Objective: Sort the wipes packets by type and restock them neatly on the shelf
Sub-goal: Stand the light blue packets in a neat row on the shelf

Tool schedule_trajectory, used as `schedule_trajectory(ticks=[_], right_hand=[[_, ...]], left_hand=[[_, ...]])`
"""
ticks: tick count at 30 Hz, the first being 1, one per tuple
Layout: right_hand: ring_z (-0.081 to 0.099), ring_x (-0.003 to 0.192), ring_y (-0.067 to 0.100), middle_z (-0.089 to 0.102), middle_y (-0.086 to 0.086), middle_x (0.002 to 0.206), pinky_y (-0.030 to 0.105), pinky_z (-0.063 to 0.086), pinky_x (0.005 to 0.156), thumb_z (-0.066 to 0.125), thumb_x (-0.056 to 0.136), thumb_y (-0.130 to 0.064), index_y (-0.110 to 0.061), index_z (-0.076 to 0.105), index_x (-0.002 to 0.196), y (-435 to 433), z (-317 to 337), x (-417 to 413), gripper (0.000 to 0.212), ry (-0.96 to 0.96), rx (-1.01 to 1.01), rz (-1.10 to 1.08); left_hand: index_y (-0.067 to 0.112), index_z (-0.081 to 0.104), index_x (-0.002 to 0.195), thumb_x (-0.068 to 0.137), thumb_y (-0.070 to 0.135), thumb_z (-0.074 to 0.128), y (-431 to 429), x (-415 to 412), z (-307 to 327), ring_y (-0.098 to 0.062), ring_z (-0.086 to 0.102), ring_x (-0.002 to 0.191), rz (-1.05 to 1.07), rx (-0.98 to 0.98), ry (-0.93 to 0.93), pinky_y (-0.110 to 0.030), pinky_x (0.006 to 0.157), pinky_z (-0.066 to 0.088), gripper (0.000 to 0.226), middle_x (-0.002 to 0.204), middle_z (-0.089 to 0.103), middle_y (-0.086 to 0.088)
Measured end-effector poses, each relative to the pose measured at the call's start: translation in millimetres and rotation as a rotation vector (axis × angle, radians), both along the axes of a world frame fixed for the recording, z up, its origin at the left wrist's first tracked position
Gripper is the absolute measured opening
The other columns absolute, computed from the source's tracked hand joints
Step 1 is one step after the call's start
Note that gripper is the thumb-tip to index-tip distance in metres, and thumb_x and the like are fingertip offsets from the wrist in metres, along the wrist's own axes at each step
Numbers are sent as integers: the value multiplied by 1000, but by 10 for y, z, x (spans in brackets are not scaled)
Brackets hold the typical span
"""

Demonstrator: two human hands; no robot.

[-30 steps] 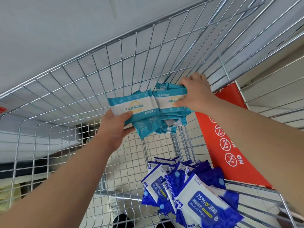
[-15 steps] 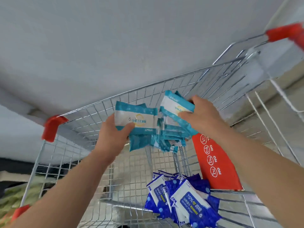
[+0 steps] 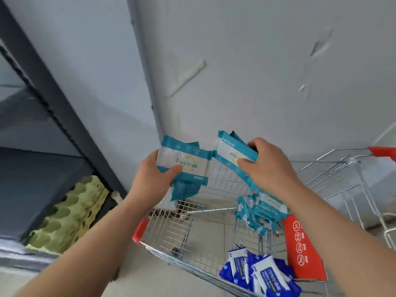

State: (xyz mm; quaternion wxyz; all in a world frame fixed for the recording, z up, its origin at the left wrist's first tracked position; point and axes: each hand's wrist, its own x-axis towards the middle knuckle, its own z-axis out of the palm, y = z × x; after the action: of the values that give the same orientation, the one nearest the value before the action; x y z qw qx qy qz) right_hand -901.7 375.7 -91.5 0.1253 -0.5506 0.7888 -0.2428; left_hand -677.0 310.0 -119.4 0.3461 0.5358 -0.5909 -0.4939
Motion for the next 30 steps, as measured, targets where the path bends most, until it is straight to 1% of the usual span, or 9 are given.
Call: schedule_trajectory(ticks=[3,5,10,14,19,21,24,26,30], right_hand=[[60,81,15,63,-4,103,34,52,67,62,86,-26,-20,51,110,-74,341,516,28,48,-28,97],[61,82,16,64,-4,105,36,54,68,62,86,-27,-20,51,110,-132,543,906,28,69,-48,158],[62,82,18,65,-6,102,38,53,70,61,84,-29,-22,53,107,-255,996,2096,25,90,-96,301],[61,82,16,64,-8,102,37,53,70,61,84,-30,-26,52,106,-338,1282,3144,24,83,-148,381],[62,84,16,64,-5,108,35,54,65,62,84,-29,-26,51,103,-536,1521,4274,22,48,-188,454],[62,84,15,63,-6,109,37,56,64,61,84,-30,-27,49,101,-662,1582,4683,21,32,-194,478],[62,84,17,63,-6,107,41,56,68,60,83,-30,-26,50,102,-887,1674,5190,22,30,-194,492],[62,82,17,64,-7,104,38,55,67,60,83,-29,-25,52,103,-1084,1719,5485,23,25,-198,502],[59,75,11,63,-8,101,25,44,52,60,85,-31,-25,51,103,-1562,1728,6010,21,45,-206,550]], left_hand=[[22,57,115,87,15,68,62,545,313,-8,69,86,91,-48,-18,-28,70,59,31,98,69,9],[23,58,112,86,16,70,107,938,494,-9,69,86,143,-76,-27,-33,73,60,29,97,69,9],[30,57,99,86,15,70,221,2076,887,-13,70,87,264,-118,18,-37,76,60,23,99,70,5],[25,57,107,85,15,71,275,3140,1174,-16,70,91,344,-153,51,-42,79,59,28,102,70,3],[25,53,112,87,15,69,258,4271,1488,-14,68,95,436,-178,83,-38,77,60,32,106,66,4],[26,53,109,87,14,68,199,4653,1599,-14,68,94,476,-179,109,-37,74,61,29,105,66,5],[27,53,99,87,10,68,22,5122,1710,-15,68,94,525,-158,181,-37,73,61,25,104,66,3],[25,54,102,87,8,67,-160,5403,1745,-17,67,97,563,-141,236,-40,76,61,27,106,65,0],[18,52,117,87,5,67,-646,5931,1719,-19,68,97,621,-112,331,-38,73,61,36,110,65,-3]])
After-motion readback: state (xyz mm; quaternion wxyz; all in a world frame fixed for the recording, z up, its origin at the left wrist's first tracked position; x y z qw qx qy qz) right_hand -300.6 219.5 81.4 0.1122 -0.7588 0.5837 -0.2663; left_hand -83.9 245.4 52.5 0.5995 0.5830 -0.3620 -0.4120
